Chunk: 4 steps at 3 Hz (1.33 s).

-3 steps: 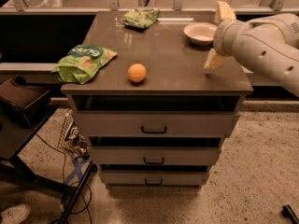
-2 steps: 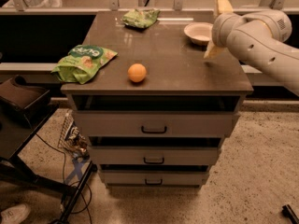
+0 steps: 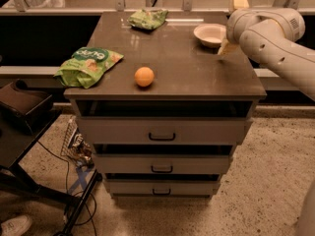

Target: Move paper bowl near green rice chip bag

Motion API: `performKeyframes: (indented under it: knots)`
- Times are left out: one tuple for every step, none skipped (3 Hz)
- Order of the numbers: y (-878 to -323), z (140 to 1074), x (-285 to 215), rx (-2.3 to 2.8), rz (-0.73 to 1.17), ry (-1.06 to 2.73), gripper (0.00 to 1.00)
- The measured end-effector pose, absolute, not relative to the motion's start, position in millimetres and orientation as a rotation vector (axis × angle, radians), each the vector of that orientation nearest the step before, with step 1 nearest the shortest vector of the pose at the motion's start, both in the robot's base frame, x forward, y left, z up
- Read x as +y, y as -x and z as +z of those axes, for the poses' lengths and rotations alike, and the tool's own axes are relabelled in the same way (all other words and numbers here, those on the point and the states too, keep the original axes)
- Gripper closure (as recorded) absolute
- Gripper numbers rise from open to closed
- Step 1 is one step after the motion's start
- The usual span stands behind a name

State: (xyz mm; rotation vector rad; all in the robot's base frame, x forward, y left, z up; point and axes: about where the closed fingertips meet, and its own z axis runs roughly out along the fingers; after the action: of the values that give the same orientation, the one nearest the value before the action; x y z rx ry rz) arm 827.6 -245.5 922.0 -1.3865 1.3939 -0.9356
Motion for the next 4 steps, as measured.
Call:
performKeyframes:
  knots:
    - [-838,927,-239,1.352,-0.938,1.365,0.0]
    - [-851,928,-229,1.313,-0.931,1.348,0.0]
    - [-857,918,-219,1.314,-0.901,1.349,0.0]
    - [-857,902,-210,1.35,-0.854,1.371,0.17]
